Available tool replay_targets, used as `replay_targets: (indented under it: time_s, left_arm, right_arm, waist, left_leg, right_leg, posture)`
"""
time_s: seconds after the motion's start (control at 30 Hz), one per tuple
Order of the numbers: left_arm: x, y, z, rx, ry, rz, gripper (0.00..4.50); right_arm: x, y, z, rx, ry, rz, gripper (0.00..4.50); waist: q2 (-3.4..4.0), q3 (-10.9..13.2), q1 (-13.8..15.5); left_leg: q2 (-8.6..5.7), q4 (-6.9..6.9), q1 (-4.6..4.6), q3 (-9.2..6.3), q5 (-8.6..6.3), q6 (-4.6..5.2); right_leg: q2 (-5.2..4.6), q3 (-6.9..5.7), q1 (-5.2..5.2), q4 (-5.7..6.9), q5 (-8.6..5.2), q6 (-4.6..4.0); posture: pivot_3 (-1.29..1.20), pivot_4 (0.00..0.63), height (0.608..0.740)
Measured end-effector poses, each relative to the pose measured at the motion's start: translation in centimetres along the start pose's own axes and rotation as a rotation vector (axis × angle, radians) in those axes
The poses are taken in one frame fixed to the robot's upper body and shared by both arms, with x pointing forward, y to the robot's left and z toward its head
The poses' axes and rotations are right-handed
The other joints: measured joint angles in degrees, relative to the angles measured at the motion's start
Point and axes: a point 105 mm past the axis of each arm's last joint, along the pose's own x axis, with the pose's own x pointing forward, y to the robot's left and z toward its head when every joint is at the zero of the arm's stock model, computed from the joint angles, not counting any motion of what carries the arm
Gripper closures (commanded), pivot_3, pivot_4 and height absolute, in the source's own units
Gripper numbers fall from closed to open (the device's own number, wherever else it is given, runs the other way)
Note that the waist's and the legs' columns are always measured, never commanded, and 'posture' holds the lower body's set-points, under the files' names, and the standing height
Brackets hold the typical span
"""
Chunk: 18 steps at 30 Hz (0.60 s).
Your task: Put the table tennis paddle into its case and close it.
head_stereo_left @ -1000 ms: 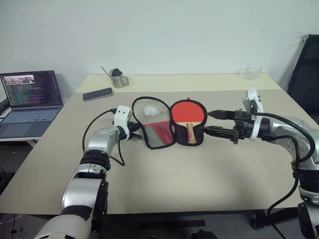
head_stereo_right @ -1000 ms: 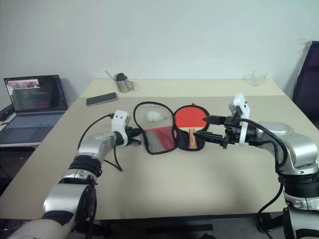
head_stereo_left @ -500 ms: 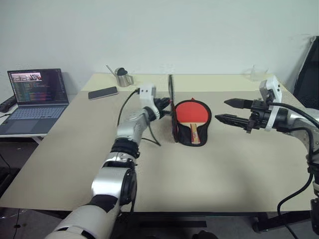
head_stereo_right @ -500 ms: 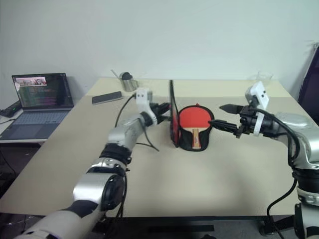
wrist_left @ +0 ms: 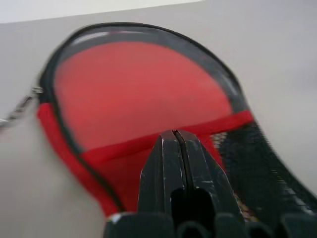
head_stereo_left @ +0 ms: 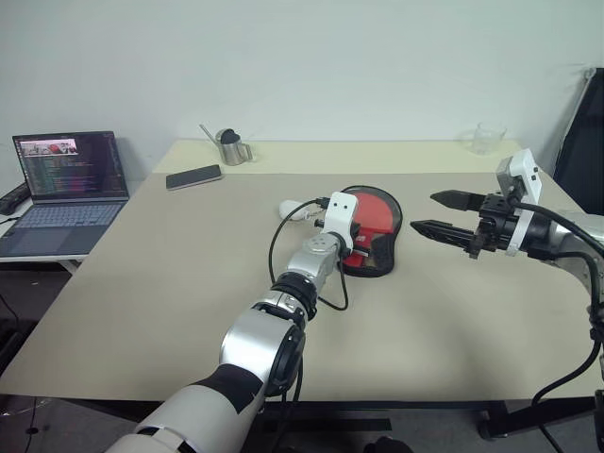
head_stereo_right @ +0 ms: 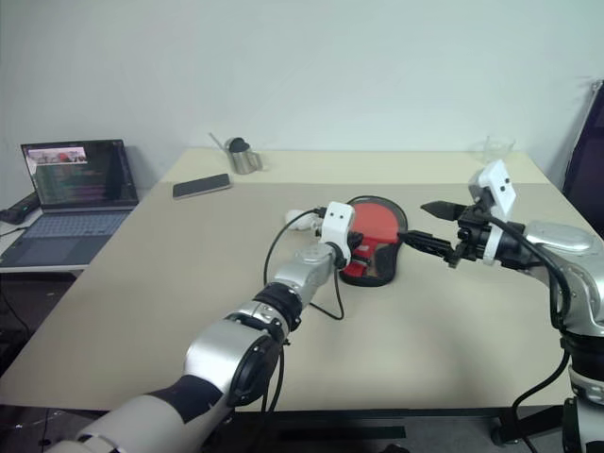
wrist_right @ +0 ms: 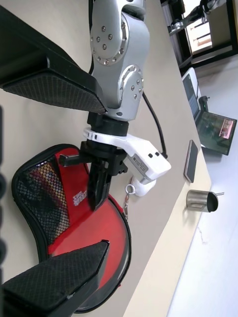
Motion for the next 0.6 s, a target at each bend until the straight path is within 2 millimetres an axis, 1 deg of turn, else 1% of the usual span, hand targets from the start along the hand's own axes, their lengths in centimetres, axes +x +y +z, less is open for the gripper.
replay_targets:
  time_s: [0.17,0.27,0.3,0.37,0.4,0.43,0.47,0.53,0.57,0.6]
  left_arm:
    - [-0.1,0.1,0.2,0.022,-0.011,-0.046,4.48]
    - [-1.0,0.5,2.1,0.007,-0.101,-0.190,4.48]
    - [-1.6,0.5,3.2,0.010,-0.150,-0.261,4.48]
    - [-3.1,1.0,5.5,0.028,-0.224,-0.364,4.12]
    - [-4.3,1.8,6.6,0.035,-0.256,-0.417,3.89]
    - [-5.3,2.7,7.3,0.041,-0.270,-0.444,3.54]
    - [-6.9,4.1,7.8,0.050,-0.275,-0.468,3.18]
    - [-9.6,6.5,7.6,0.063,-0.247,-0.486,2.46]
    - [-10.5,7.2,7.3,0.064,-0.231,-0.492,2.07]
    - [-11.2,7.5,7.0,0.063,-0.214,-0.504,1.78]
  right_arm:
    - [0.0,-0.2,-0.1,0.012,-0.001,-0.019,0.00]
    - [0.3,-1.2,-0.6,0.073,-0.022,-0.097,0.00]
    - [0.5,-1.8,-1.0,0.115,-0.035,-0.143,0.00]
    - [1.1,-2.9,-2.6,0.215,-0.022,-0.223,0.00]
    - [1.5,-3.4,-3.5,0.286,-0.024,-0.264,0.00]
    - [1.7,-3.7,-4.6,0.340,-0.010,-0.295,0.00]
    - [2.1,-4.0,-5.7,0.408,0.001,-0.326,0.00]
    - [2.2,-4.6,-7.7,0.526,0.025,-0.390,0.00]
    - [2.2,-4.8,-8.3,0.563,0.034,-0.414,0.00]
    - [2.1,-5.0,-8.7,0.595,0.035,-0.432,0.00]
  waist:
    - [0.00,0.0,0.0]
    - [0.00,0.0,-0.2]
    - [0.00,0.0,-0.3]
    - [0.01,0.0,-0.4]
    - [0.01,0.0,-0.7]
    - [0.03,0.0,-0.8]
    - [0.07,0.0,-1.1]
    - [0.10,-0.1,-1.7]
    - [0.10,-0.1,-1.7]
    - [0.10,-0.1,-1.7]
  left_leg:
    - [0.00,0.00,0.00,0.02,0.00,0.00]
    - [0.03,-0.01,0.01,0.03,0.00,-0.01]
    - [0.04,0.00,0.02,0.04,0.00,-0.01]
    - [0.06,0.00,0.04,0.06,0.01,-0.01]
    - [0.09,-0.03,0.05,0.08,0.01,-0.01]
    - [0.09,-0.03,0.04,0.10,0.01,-0.01]
    - [0.11,-0.06,0.06,0.13,0.01,-0.01]
    - [0.09,-0.05,0.04,0.11,0.01,0.00]
    - [0.08,-0.03,0.04,0.11,0.01,0.00]
    - [0.07,-0.01,0.04,0.09,0.01,0.00]
  right_leg:
    - [0.00,0.02,-0.01,-0.02,0.01,0.02]
    - [0.01,0.04,-0.02,0.01,0.02,-0.01]
    - [0.02,0.07,-0.01,0.01,0.04,-0.03]
    - [0.03,0.14,-0.02,0.02,0.05,-0.05]
    - [0.06,0.19,-0.04,0.02,0.05,-0.06]
    - [0.07,0.23,-0.07,0.05,0.05,-0.06]
    - [0.09,0.29,-0.10,0.06,0.05,-0.06]
    - [0.11,0.31,-0.11,0.05,0.06,-0.06]
    - [0.10,0.31,-0.09,0.05,0.06,-0.06]
    - [0.10,0.30,-0.07,0.03,0.06,-0.06]
  posture:
    - [0.00,0.150,0.740]
    - [0.00,0.150,0.740]
    - [0.00,0.150,0.740]
    - [0.00,0.150,0.740]
    - [0.00,0.150,0.740]
    - [0.00,0.150,0.740]
    - [0.00,0.150,0.740]
    - [0.00,0.150,0.740]
    - [0.00,0.150,0.740]
    - [0.00,0.150,0.740]
